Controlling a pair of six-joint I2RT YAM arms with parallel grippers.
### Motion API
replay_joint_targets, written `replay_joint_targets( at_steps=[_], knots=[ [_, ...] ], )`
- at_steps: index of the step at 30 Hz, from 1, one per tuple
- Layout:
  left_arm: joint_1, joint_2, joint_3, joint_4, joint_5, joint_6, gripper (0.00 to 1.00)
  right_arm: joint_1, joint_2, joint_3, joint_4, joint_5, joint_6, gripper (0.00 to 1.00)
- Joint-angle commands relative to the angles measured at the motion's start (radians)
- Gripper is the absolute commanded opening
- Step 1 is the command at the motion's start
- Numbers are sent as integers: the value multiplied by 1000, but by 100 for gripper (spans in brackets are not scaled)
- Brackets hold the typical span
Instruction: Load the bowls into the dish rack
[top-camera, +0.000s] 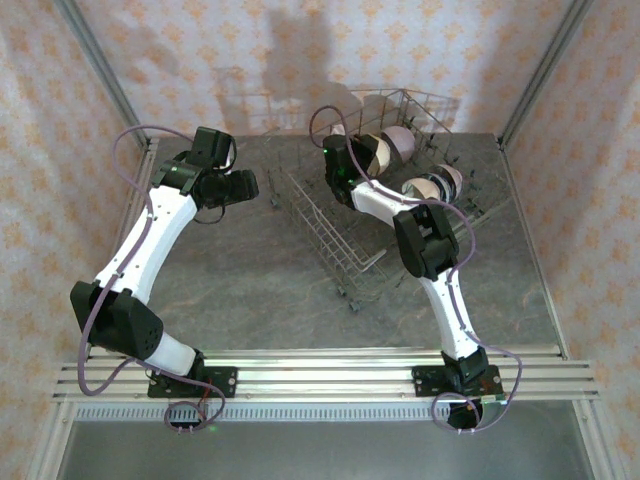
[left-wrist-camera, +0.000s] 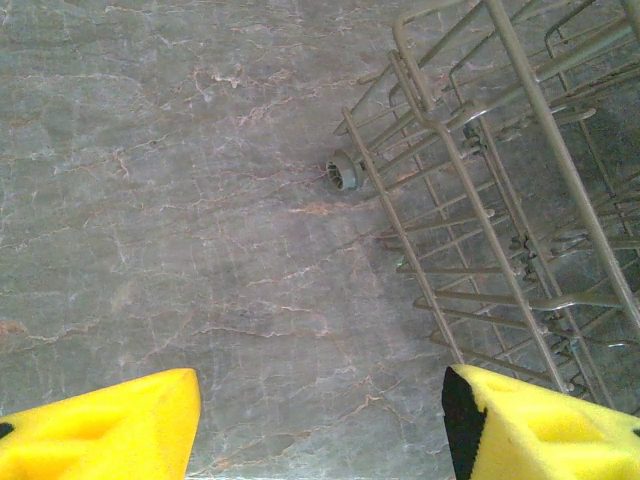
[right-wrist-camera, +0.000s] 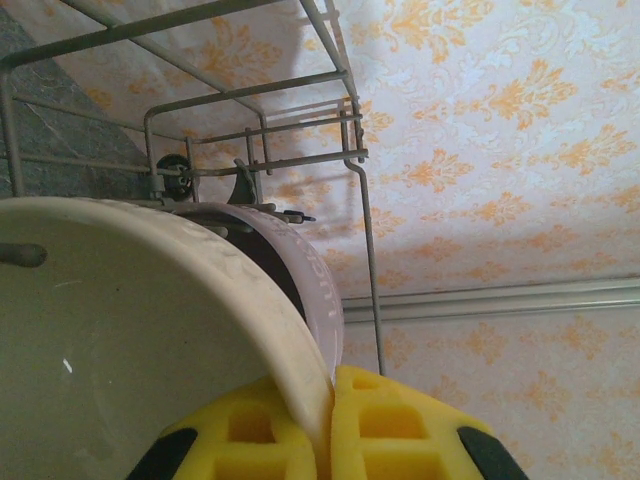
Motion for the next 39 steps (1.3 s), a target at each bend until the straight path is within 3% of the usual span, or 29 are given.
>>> replay_joint_targets(
  at_steps=[1,7,10,25,39],
  knots=[
    [4,-17,9,8,0,2,66,19,31,23,-60,-55,72,5],
    [5,-21,6,8,-3,2,66,19,33,24,-80,-59,94,6],
    [5,-23,3,9,-3,2,66,19,32,24,-90,-61,103,12],
    [5,-31,-7,15,-2,-6,66,20,47,14,-105,-59,102,14],
    [6,-34,-7,12,-6,-7,66,20,58,24,-140,-56,150,21]
  ],
)
